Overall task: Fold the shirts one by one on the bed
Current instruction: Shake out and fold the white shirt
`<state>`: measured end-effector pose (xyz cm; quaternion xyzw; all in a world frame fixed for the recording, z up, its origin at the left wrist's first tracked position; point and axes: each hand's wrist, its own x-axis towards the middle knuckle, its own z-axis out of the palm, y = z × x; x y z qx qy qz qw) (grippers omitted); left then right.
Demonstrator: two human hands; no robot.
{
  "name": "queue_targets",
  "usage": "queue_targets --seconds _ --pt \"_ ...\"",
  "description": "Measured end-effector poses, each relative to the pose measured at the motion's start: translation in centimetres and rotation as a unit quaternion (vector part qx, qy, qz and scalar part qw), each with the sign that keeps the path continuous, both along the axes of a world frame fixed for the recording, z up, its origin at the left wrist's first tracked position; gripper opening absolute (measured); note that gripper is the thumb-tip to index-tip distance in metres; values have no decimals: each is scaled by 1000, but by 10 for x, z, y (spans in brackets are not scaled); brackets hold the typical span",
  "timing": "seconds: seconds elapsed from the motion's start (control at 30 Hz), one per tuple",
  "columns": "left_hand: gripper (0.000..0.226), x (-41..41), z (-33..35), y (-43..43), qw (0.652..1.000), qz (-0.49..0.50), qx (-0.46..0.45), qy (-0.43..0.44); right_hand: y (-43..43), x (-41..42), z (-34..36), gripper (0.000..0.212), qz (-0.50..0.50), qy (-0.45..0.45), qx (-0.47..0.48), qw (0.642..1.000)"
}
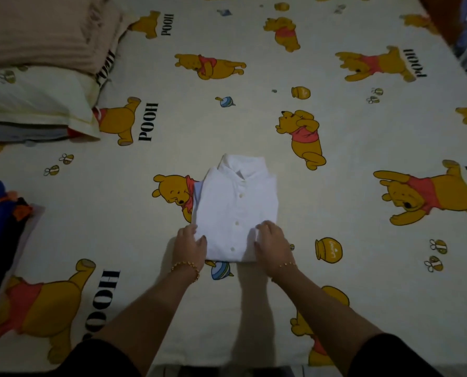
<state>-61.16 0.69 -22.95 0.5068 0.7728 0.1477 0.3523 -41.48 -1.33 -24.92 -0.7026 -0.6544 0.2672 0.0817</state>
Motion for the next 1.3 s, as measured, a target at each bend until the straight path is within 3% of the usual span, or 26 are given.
queue_targets --seconds 0.07,0.17,0.23,0.3,0.4,0.47,0.6,0.73,0.9,0.97,1.0,1.07,1.17,1.23,1.3 --pt "38 10 -1 14 999 12 38 32 14 13 1 41 -123 22 -27 992" --pt "39 17 -8 38 998 57 3 1 39 24 2 40 -264 128 -131 947" --pt "32 19 -10 46 996 84 -17 -17 48 27 2 31 -277 149 -134 940" --pt "27 20 -8 43 991 125 12 -39 51 27 0 16 -295 178 -71 936" --pt "27 19 -7 22 981 178 42 -60 43 19 1 14 -310 260 9 915" --pt "29 16 -12 5 981 189 14 -52 32 16 -4 17 -309 271 -24 911" --pt "40 5 -24 -20 985 157 -53 -56 1 25 -22 39 -290 233 -173 912" --pt "38 -5 -25 -29 991 116 -61 -40 -14 35 -17 46 -255 206 -163 931" --pt "21 -11 -35 -50 996 26 -80 -6 -33 37 -13 20 -237 180 -183 937" --pt "32 -9 -36 -57 999 12 -35 -8 -37 33 -13 5 -246 186 -158 938" --pt "39 -7 -35 -57 1000 1 8 9 -36 29 -11 8 -245 191 -123 943" --pt "50 -1 -33 -48 991 -55 90 83 -29 18 -6 27 -222 167 -11 961" --pt "59 17 -37 -26 959 -179 143 168 -13 -3 -13 51 -113 36 129 985" --pt "59 27 -52 -14 944 -229 128 202 -4 -14 -32 64 -37 -25 108 993" --pt "64 31 -71 -9 945 -234 81 214 0 -18 -58 67 -24 -54 75 995"
